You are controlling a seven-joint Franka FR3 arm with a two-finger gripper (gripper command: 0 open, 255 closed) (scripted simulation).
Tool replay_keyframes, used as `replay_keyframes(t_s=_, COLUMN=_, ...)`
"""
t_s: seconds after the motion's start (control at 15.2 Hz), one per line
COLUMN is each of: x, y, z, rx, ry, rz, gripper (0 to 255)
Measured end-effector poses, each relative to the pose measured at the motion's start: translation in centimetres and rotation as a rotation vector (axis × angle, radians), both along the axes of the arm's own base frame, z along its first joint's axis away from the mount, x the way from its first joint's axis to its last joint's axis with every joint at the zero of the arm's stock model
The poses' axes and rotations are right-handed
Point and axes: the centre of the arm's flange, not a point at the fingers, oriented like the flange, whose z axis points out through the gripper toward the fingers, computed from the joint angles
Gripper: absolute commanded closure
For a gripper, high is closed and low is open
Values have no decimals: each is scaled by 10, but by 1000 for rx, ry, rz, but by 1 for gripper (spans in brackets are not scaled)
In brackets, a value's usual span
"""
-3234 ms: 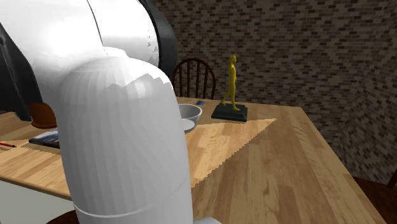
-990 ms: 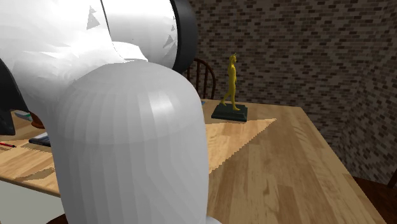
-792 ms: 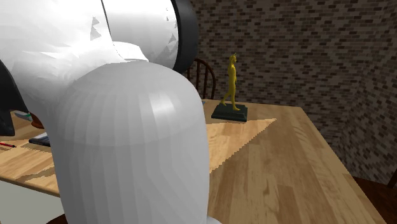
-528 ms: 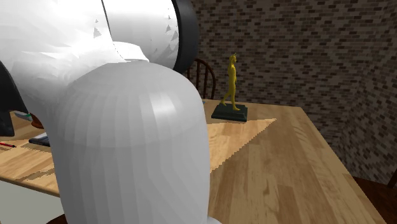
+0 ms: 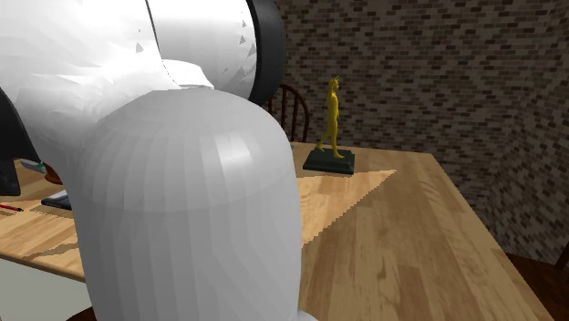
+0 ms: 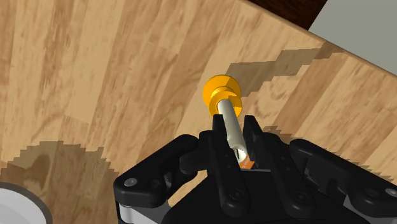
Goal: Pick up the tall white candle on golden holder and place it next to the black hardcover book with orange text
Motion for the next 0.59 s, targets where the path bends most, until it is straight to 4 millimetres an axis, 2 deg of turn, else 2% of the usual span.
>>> replay_keyframes(t_s=0.07, x=0, y=0, z=0, rx=0, ry=0, rz=0, gripper=0)
replay_keyframes(t_s=0.46, x=0, y=0, z=0, rx=0, ry=0, rz=0, gripper=0)
replay_keyframes(t_s=0.59, x=3, y=0, z=17, rx=0, ry=-1, rz=0, gripper=0)
